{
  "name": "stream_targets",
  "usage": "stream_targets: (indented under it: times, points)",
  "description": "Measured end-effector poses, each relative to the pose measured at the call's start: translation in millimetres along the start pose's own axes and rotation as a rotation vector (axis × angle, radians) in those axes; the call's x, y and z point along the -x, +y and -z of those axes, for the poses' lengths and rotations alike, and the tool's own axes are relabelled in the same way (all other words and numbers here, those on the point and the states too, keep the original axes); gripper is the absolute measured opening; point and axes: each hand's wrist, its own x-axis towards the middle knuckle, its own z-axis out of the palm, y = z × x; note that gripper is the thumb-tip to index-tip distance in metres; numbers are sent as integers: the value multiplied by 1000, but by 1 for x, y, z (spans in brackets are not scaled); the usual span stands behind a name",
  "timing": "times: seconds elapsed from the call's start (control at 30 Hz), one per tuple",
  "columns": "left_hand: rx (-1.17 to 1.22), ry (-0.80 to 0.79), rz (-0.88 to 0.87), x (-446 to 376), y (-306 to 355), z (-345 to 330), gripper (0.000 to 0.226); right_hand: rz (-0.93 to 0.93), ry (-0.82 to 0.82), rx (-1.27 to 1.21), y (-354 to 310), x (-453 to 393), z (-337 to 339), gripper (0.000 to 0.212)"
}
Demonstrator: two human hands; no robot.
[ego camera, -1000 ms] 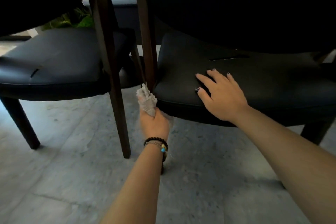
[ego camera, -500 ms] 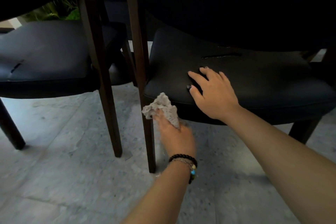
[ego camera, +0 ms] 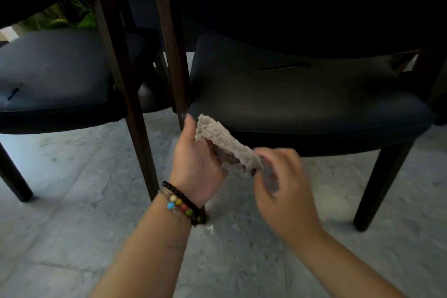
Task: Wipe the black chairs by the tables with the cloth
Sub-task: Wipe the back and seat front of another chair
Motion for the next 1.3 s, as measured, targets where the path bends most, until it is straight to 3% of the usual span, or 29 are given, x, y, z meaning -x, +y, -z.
stream_targets:
  times: [0.1,0.2,0.3,0.37,0.47,0.6,0.7,0.8,0.9,1.1,1.3]
  points:
    - [-138,-55,84,8,15,23,104,352,-64,157,-6,-17,-13,37]
    - [-196,-82,82,9,21,35,112,465,-79,249,-7,-15,-24,44]
    - [-265,-37,58,7,21,43,111,455,-108,497,1,-25,-31,51]
    - [-296,27,32,2,19,50,104,462,-104,667,9,-36,-33,56]
    - [-412,127,-10,-4,14,62,88,689,-107,809,24,-55,-31,49]
    - [-454,537,-76,-10,10,67,35,1112,-284,946,34,-79,-30,54]
    - [-297,727,-130,-17,8,65,17,1217,-460,935,33,-87,-31,62]
    - [-186,586,-162,-23,9,59,14,1229,-543,937,28,-92,-29,64]
    - [-231,458,-192,-25,12,54,17,1195,-520,988,20,-88,-32,51]
    - [-241,346,-185,-27,6,56,54,1076,-486,901,40,-79,-4,48]
    - [-246,226,-179,-30,-1,51,34,1001,-457,839,24,-83,-17,52]
